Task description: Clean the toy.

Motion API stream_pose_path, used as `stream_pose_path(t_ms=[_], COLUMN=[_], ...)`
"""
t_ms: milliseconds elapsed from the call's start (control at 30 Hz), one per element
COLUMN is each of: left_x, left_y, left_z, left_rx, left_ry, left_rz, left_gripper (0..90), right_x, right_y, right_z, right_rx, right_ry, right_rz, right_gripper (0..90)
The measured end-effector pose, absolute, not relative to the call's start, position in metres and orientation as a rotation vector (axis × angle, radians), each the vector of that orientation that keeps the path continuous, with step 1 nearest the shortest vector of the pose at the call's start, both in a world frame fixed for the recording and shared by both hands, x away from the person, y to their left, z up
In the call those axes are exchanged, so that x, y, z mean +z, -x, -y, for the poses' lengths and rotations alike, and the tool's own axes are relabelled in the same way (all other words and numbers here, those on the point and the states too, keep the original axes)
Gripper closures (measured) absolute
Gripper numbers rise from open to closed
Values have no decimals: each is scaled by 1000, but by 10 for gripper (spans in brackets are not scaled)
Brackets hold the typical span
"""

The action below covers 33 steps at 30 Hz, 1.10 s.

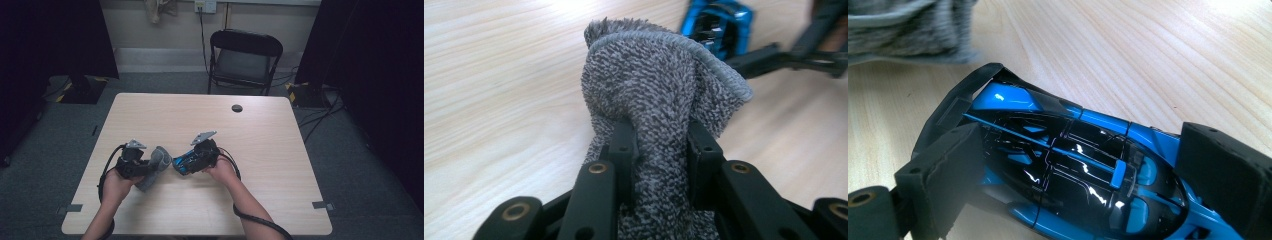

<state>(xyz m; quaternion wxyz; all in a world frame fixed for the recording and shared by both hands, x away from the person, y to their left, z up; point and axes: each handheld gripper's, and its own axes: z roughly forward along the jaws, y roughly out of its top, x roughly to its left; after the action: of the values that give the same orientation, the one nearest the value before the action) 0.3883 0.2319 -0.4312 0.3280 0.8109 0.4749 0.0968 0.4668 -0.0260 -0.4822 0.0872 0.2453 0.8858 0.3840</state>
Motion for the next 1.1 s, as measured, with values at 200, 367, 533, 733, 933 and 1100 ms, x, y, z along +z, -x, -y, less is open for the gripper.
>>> stream_pose_path(t_ms=[200, 367, 533, 733, 933, 1100], left_x=[-443, -449, -455, -465, -467, -466], left_y=[-404, -416, -422, -424, -421, -418], left_z=[-237, -233, -220, -207, -201, -200], left_rx=[283, 296, 297, 282, 262, 231], left_ry=[-2088, -2088, -2104, -2133, -2145, -2157], left_rz=[-1324, -1355, -1362, -1351, -1335, -1319], left_gripper=[704, 704, 704, 704, 704, 706], right_x=[-481, -482, -482, -482, -481, -481], right_y=[-467, -467, -467, -467, -468, -467], right_z=[25, 26, 26, 25, 25, 25], right_rx=[1131, 1138, 1138, 1132, 1129, 1129], right_ry=[-732, -727, -729, -730, -730, -731], right_rz=[-2646, -2642, -2642, -2646, -2649, -2647], right_gripper=[50, 50, 50, 50, 50, 50])
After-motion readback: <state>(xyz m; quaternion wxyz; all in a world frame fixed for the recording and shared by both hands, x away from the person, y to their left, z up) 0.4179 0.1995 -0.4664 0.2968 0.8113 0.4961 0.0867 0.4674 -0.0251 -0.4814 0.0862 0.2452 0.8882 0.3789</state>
